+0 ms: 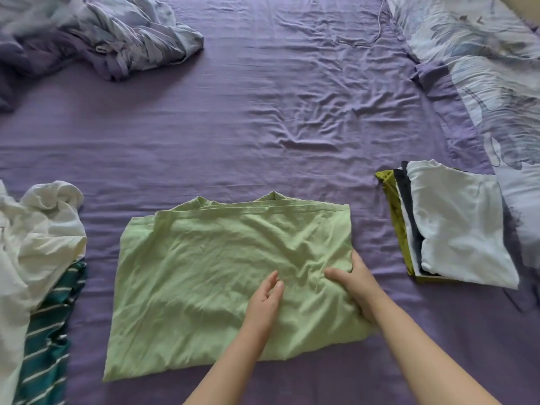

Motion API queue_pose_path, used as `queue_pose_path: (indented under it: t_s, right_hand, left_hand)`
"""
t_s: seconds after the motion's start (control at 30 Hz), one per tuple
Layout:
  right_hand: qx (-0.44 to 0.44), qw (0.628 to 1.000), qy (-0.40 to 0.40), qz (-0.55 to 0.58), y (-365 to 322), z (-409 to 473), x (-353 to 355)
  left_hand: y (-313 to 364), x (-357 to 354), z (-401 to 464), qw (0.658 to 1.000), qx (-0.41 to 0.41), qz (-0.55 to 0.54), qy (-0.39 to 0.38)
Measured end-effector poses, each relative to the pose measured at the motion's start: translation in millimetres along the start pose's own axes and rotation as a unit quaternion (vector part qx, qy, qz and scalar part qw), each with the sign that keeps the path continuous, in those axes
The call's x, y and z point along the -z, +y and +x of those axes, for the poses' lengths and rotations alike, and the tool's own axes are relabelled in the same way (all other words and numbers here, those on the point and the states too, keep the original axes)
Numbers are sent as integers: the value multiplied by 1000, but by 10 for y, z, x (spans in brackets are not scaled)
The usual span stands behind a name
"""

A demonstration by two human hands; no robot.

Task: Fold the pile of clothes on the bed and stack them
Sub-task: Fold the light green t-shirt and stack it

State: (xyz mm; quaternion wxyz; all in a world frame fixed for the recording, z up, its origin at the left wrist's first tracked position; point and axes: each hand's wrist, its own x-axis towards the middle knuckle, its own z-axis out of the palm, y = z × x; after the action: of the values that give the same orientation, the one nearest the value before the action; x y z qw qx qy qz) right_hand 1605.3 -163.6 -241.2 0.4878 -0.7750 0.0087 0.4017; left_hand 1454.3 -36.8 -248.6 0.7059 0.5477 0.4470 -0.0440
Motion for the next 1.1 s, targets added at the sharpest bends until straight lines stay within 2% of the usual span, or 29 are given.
queue_pose_path:
  t_s: [0.1,0.3,0.4,0.47,0.53,0.57,0.63,0.77,0.87,0.9,1.03,1.1]
  right_hand:
    - [48,997,-44,29,-265,0,-341]
    - [143,979,-68,-131,-682,-107,-1551]
    - [226,939,-113,-234,-721,-220,-2292]
    - [271,899,-189,-289,-661,-314,-2726]
    - [273,864,-271,-326,-526,-391,-3016]
    - [263,857,-294,-332,-446,-410,-3094]
    - [240,872,-290,-313,-301,-417,-3120]
    - [205,905,-192,-321,-84,-365,-2834]
    - [181,920,-135,-320,21,-347,-2587]
    - [176,924,-118,-319,50,-358,-2512]
    - [172,932,-14,-320,210,-469,-2219]
    - [167,931,41,-320,337,-556,-2117]
  left_hand:
    - [86,350,15,999,11,-40,31]
    - [345,1073,61,982,2,-183,43]
    - [444,1554,144,957,-31,-282,57]
    - [413,1917,174,934,-40,-346,78]
    - [263,2214,111,924,-15,-372,83]
    - [150,2325,79,927,4,-366,87]
    - [-74,2457,50,950,26,-295,104]
    - [-233,2423,52,985,-5,-53,161]
    - [-238,2315,48,968,-30,188,161]
    - [-248,2312,37,965,-38,208,152]
    - [-307,2475,-110,979,-68,129,145]
    - [-404,2554,-189,967,-49,185,169]
